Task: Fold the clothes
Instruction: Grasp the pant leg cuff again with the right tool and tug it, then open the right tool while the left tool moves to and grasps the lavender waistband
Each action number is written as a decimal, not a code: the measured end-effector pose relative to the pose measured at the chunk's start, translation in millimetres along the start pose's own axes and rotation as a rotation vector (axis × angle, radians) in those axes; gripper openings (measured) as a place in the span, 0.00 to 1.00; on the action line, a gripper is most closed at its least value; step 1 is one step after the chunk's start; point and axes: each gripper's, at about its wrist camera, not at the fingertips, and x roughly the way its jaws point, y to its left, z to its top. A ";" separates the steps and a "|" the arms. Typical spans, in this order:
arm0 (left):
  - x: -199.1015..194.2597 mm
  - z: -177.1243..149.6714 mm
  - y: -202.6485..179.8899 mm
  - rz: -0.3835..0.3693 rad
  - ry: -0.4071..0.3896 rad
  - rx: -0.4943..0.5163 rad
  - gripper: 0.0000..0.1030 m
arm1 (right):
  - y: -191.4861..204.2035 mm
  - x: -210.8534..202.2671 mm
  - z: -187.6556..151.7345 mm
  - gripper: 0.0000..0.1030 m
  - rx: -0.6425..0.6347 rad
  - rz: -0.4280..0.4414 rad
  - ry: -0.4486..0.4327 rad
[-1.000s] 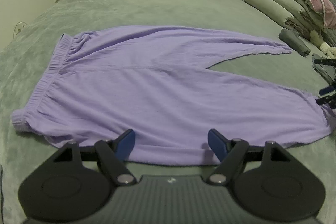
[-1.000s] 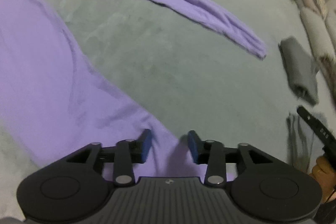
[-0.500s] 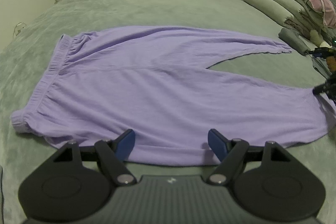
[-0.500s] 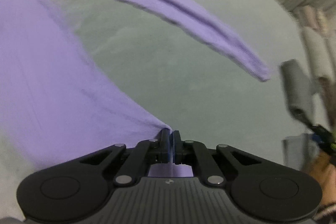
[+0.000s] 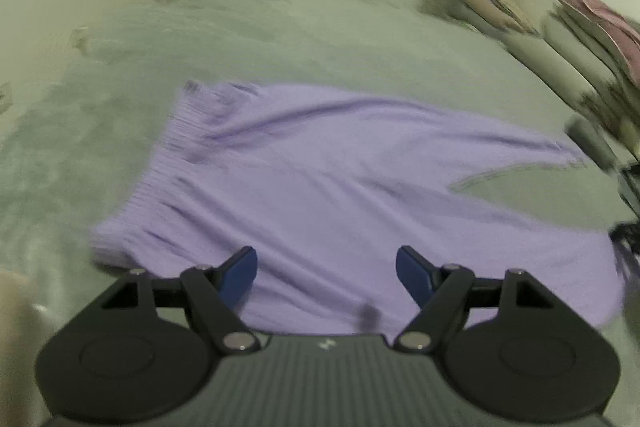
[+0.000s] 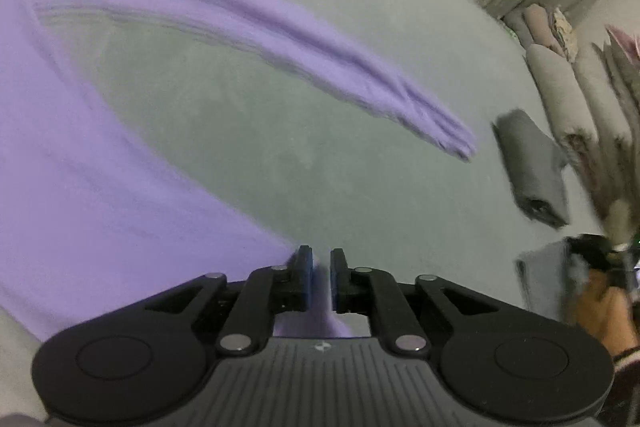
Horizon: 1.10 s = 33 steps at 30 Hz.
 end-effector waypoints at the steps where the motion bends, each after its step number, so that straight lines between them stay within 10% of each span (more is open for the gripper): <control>1: 0.6 2.2 6.4 0.019 -0.003 -0.020 0.73 | 3.9 -6.5 4.5 0.17 0.027 0.016 -0.029; 4: 5.9 8.5 27.1 0.065 -0.003 -0.090 0.73 | 32.0 -22.3 25.1 0.33 0.040 0.128 -0.110; 15: 16.1 13.1 40.6 0.177 -0.039 -0.071 0.64 | 165.9 -29.4 66.9 0.35 -0.009 0.473 -0.205; 21: 15.9 16.2 55.0 0.142 -0.011 -0.127 0.55 | 187.8 -39.6 52.6 0.39 -0.083 0.468 -0.231; 25: 3.2 34.8 55.6 0.074 -0.047 -0.112 0.68 | 169.8 -47.8 49.5 0.40 -0.040 0.507 -0.248; 33: 70.7 100.0 68.3 0.180 0.023 -0.142 0.77 | 145.1 -32.1 47.1 0.41 0.054 0.480 -0.251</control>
